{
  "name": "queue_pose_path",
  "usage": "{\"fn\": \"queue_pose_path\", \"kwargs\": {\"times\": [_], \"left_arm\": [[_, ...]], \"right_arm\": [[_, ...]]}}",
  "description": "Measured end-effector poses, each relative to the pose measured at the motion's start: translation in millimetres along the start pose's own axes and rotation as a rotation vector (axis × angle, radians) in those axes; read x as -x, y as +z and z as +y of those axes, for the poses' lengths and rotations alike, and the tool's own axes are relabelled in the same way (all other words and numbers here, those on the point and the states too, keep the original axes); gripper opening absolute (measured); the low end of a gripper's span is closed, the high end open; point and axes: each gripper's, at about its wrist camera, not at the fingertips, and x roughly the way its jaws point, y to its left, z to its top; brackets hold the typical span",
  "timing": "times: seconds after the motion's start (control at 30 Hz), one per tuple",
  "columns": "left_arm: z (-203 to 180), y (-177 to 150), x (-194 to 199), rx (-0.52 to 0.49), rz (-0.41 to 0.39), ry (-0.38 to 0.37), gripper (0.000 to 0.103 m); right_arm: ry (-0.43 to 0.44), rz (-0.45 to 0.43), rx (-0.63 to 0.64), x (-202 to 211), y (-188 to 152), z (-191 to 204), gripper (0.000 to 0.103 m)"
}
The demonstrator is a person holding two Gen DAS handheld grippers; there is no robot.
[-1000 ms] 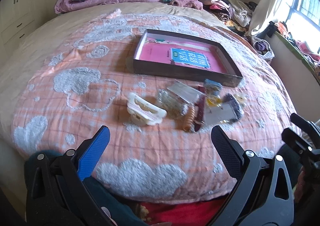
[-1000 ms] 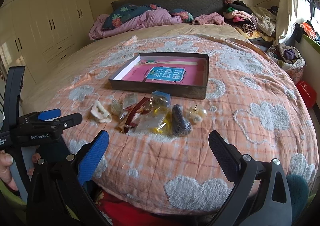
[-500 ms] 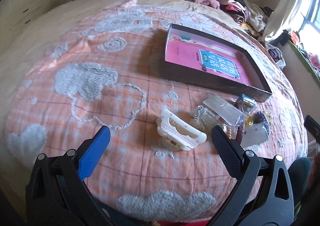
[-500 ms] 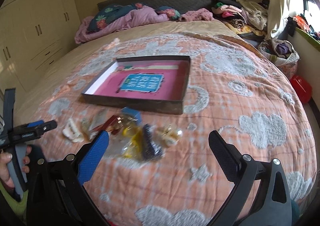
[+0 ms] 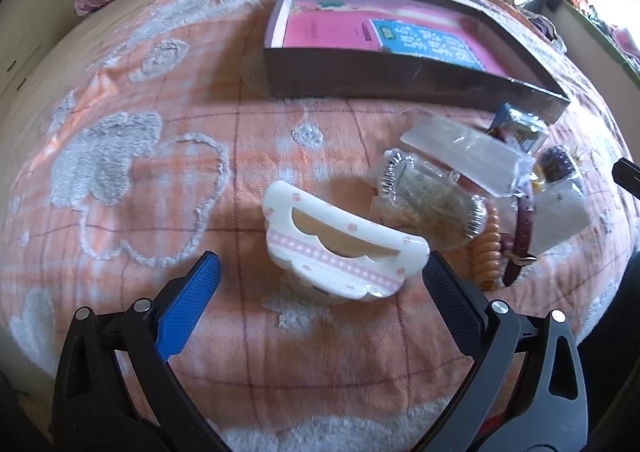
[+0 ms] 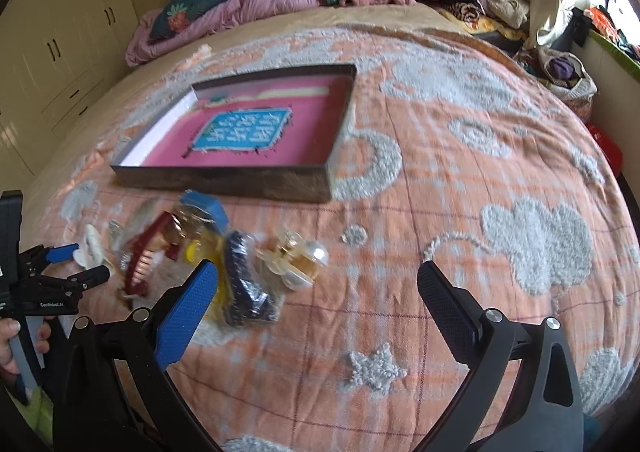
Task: Organize jewelry
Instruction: 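Grasp the white hair claw clip with the left tool while the right tool grasps the pearl clip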
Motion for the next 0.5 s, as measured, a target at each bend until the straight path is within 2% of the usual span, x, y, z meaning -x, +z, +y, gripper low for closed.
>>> {"fn": "queue_pose_path", "kwargs": {"times": [0.13,0.2,0.27,0.33,0.43,0.5], "left_arm": [[-0.4,2.3,-8.6,-0.018,0.007,0.018,0.093],[1.0,5.2,-10.1,-0.022,-0.002,0.018,0.088],[0.5,7.6,-9.9,-0.035,-0.016,0.012,0.077],[0.4,11.0,-10.0,-0.041,-0.023,0.013,0.07],[0.6,12.8,-9.3,-0.05,-0.031,0.008,0.07],[1.0,14.2,-7.2,-0.048,-0.042,0.0,0.07]], "right_arm": [[-0.018,0.015,0.01,-13.1,-1.7,-3.3,0.099],[-0.022,0.019,0.02,-19.4,-1.7,-3.4,0.097],[-0.009,0.048,0.034,-29.1,-1.7,-2.2,0.083],[0.018,0.074,0.036,-38.6,-1.6,0.2,0.076],[0.017,0.068,0.048,-44.1,-1.2,1.3,0.073],[0.029,0.071,0.059,-47.6,1.0,2.4,0.068]]}}
